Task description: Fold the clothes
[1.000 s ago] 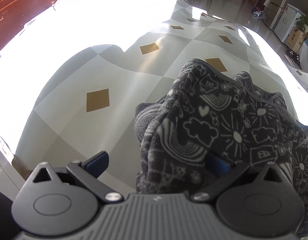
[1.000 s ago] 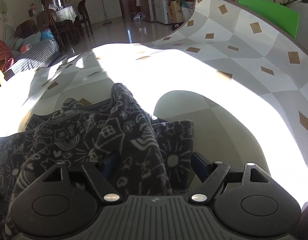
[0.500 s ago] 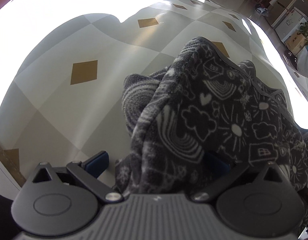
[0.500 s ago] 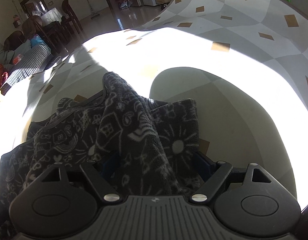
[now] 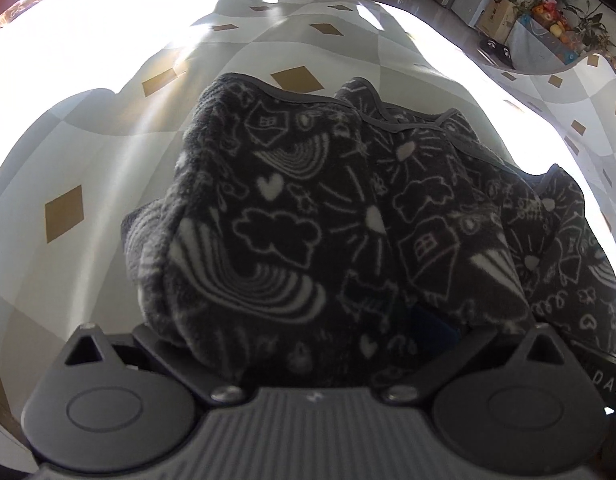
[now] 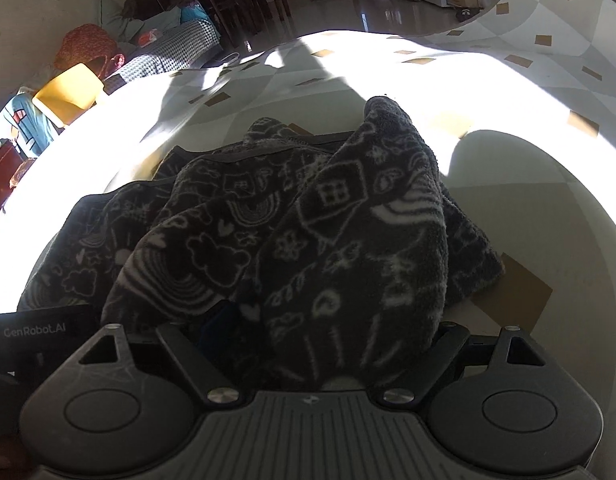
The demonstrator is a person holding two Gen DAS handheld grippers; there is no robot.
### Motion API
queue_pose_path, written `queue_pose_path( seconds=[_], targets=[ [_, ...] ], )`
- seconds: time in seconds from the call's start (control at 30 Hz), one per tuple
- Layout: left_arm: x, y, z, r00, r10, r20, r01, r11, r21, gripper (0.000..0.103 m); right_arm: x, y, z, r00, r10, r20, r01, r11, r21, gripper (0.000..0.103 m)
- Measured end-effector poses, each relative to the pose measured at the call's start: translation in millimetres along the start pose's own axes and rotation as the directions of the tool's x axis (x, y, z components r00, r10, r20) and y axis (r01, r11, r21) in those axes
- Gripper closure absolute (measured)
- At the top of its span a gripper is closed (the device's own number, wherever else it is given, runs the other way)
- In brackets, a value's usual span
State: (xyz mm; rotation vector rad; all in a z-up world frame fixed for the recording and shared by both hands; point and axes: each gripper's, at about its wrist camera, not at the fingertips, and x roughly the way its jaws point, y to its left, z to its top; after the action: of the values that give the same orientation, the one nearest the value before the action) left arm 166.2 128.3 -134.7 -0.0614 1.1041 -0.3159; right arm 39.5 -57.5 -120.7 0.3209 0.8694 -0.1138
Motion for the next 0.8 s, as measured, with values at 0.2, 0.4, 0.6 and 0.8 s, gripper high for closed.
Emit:
queue_pose_path(
  seconds=[0.2,0.4,0.6,0.8],
  targets=[
    [-2.2,-3.7,-2.8,1.000,0.015,0.005,-0.015,1.000,-0.020,0.001,-2.4,-2.1,-3.8,1.000,-0.014,0.009,0.014,1.000,-0.005,0.028],
    [-3.2,3.1,-1.6,0.999,0.046,0.009,-0.045,0.998,-0.051,0.001,-2.3,-6.2,-1.4,0.999,-0.033,0.007,0.033,0.999,0.013,0.028],
    [-0.6,0.8,-1.6,0.997,0.080,0.015,-0.079,0.996,-0.026,0.000,0.9,-2.6,-1.6,0.998,-0.064,0.019,0.064,0.998,-0.013,0.023],
    [0.0,-3.9,-1.7,0.996,0.082,0.041,-0.082,0.997,0.005,0.004,2.6,2.7,-2.6,0.999,-0.041,0.035,0.043,0.996,-0.075,0.039]
  ],
)
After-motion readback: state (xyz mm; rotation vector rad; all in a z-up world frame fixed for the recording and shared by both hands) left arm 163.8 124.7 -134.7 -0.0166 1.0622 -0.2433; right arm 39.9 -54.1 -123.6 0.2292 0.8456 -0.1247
